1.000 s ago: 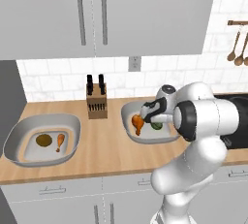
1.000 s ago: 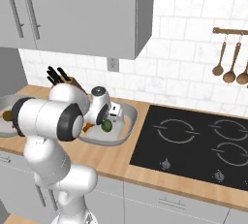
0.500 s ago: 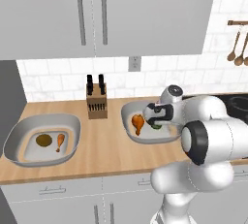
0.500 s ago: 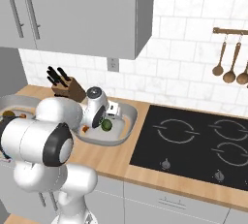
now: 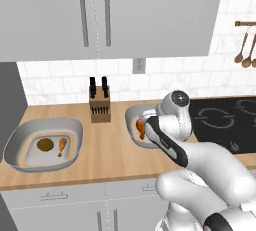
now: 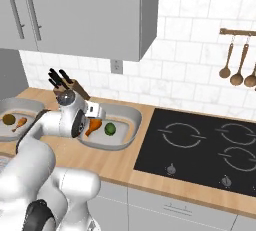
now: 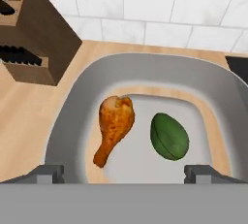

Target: Place one avocado and one chicken drumstick in each tupperware on the nearby counter, to pack two identical lunches.

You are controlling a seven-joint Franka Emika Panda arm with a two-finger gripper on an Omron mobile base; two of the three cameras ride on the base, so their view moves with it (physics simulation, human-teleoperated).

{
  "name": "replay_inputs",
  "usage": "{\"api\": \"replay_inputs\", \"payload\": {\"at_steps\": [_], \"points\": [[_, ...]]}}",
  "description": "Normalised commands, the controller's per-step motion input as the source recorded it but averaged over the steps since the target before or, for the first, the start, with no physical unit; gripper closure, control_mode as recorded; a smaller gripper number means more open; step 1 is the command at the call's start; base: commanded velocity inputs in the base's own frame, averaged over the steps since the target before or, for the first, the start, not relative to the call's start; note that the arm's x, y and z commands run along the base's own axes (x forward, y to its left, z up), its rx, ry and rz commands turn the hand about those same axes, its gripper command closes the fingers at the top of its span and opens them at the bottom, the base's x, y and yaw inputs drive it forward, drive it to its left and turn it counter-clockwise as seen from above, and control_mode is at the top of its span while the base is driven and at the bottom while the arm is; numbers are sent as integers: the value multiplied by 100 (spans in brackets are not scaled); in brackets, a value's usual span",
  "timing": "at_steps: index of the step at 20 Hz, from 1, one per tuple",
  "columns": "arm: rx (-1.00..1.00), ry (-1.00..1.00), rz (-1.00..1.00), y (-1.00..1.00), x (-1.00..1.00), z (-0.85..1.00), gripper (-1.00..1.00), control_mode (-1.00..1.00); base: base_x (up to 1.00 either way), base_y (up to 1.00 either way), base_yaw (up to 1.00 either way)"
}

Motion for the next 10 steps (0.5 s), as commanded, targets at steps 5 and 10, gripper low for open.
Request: {"api": "replay_inputs", "payload": {"at_steps": [5, 10], "points": [[0, -3, 6, 84, -85, 56, -100, -100, 0, 0, 0], [-3, -6, 9, 76, -98, 68, -100, -100, 0, 0, 0]]}}
